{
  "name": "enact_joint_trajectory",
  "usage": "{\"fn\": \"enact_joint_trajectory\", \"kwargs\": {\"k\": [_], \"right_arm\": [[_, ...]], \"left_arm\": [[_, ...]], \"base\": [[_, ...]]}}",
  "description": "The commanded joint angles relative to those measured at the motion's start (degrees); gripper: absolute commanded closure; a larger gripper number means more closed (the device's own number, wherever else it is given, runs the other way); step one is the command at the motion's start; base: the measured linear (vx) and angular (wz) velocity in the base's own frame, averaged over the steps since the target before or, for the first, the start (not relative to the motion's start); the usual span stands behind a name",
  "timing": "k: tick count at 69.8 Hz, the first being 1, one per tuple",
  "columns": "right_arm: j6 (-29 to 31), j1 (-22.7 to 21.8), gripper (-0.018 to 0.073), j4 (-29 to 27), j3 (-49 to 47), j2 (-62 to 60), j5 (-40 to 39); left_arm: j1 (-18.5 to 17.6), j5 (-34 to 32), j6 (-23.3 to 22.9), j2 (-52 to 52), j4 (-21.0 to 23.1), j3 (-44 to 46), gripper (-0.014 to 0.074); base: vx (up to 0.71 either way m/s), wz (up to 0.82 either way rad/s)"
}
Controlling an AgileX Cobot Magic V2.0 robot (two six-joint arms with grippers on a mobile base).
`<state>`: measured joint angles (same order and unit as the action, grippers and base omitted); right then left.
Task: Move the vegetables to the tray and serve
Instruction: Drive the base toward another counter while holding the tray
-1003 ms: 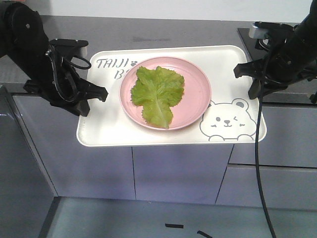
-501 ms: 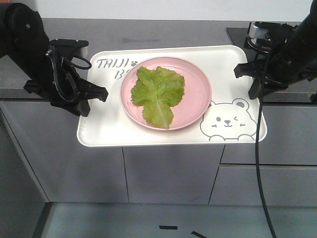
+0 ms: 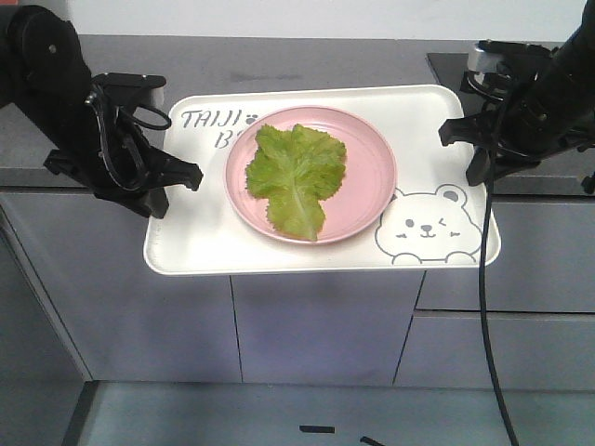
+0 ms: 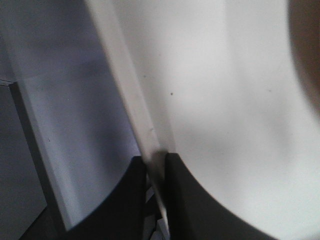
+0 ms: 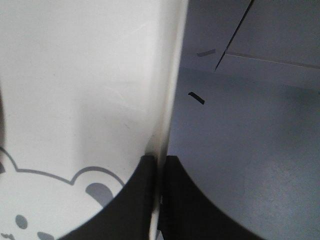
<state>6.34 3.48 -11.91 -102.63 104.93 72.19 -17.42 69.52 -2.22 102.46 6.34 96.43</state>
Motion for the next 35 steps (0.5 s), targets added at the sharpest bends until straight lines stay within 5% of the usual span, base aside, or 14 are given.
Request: {"fn": "enact_joint_trajectory", "kwargs": {"k": [1, 35], "right_arm": [[1.4, 0.4, 0.0569, -3.8, -1.6, -3.5, 1.3], [1.4, 0.4, 0.0569, -3.8, -1.6, -3.5, 1.3]], "left_arm": [[-0.9, -2.9, 1.4, -3.4, 4.0, 1.8, 0.0602], [-0.9, -2.8, 1.4, -3.4, 4.0, 1.8, 0.0602]], "base": [[0.01, -0.04], [0.03, 0.00]]}}
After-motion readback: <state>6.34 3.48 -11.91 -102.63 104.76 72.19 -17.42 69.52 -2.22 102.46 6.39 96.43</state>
